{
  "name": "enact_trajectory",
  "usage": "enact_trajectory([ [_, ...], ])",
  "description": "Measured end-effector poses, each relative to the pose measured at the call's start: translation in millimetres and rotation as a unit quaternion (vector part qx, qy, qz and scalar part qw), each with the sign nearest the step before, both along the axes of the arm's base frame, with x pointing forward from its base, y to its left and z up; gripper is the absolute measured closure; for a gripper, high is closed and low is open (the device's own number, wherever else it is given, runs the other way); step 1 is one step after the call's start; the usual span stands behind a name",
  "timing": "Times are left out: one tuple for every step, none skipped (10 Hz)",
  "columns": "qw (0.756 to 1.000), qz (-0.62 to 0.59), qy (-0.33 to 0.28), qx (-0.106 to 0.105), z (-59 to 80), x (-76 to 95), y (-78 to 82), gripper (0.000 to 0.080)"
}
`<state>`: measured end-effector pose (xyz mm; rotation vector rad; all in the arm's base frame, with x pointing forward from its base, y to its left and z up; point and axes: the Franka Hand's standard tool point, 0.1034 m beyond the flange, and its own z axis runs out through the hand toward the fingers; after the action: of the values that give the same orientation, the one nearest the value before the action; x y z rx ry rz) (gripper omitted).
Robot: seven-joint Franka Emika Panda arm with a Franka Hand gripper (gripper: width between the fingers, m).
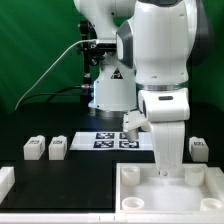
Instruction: Assemble one leg
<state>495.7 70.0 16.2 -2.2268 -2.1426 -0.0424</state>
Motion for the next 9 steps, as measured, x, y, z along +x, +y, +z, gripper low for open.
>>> enact_trajectory([
  [1.0, 0.0, 0.0, 0.0, 0.0, 0.0, -0.4, 0.0251],
  [1.0, -0.001, 0.0, 0.0, -0.1, 0.1, -0.7, 0.0181],
  [1.0, -0.001, 0.0, 0.0, -0.1, 0.1, -1.0, 0.0156],
  [1.0, -0.001, 0.0, 0.0, -0.1, 0.1, -1.2, 0.0156],
  [1.0, -0.002, 0.0, 0.0, -0.1, 0.1, -1.5, 0.0151],
  [1.0, -0.002, 0.0, 0.0, -0.2, 0.1, -1.8, 0.0151],
  [1.0, -0.002, 0.0, 0.0, -0.2, 0.1, -1.9, 0.015],
  [1.0, -0.002, 0.0, 0.0, -0.3, 0.1, -2.1, 0.015],
  [1.0, -0.002, 0.0, 0.0, -0.3, 0.1, -2.3, 0.015],
])
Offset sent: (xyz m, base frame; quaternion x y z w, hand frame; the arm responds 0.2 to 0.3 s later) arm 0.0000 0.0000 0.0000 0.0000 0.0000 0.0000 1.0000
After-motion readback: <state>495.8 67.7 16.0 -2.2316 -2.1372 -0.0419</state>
